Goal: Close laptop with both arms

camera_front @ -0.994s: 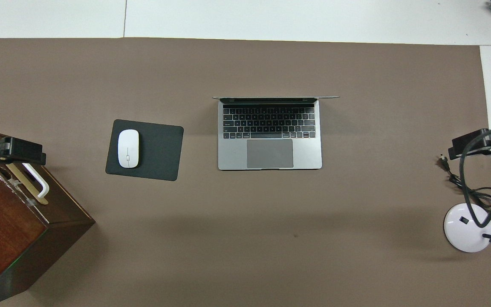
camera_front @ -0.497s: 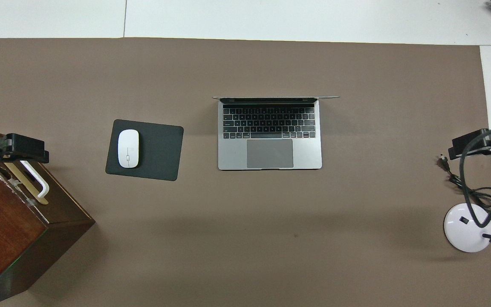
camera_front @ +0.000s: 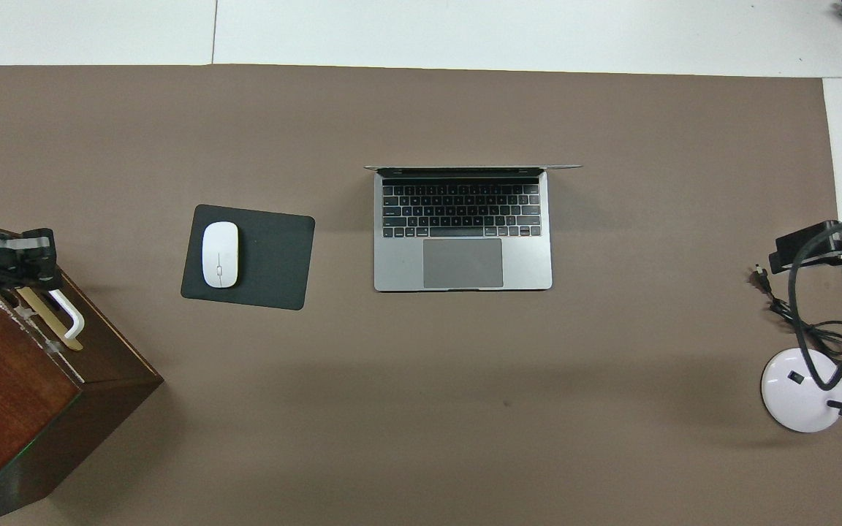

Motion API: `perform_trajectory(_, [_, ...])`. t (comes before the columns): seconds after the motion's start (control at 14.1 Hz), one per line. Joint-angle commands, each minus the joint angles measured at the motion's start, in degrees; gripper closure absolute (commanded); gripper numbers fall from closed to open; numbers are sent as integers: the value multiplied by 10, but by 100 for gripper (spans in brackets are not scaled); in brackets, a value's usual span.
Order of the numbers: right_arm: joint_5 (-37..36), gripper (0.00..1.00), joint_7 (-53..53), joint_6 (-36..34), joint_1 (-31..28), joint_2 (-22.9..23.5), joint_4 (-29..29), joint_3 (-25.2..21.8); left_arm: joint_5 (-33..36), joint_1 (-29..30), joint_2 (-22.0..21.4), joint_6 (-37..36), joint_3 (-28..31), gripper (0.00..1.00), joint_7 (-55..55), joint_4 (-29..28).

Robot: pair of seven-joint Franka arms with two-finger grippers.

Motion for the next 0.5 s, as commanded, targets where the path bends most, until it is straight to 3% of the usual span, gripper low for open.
perform_trajectory(0.0, [-4, 0, 1, 12, -4, -11, -12, 4, -21, 6, -15, 9, -2, 100, -22, -23])
perform_trajectory(0.21, [-4, 0, 1, 12, -4, -11, -12, 4, -42, -2, -26, 27, -2, 100, -168, -51])
perform_trajectory(0.43, [-4, 0, 9, 12, -3, -11, -12, 5, -78, -5, -64, 85, -3, 100, -259, -130])
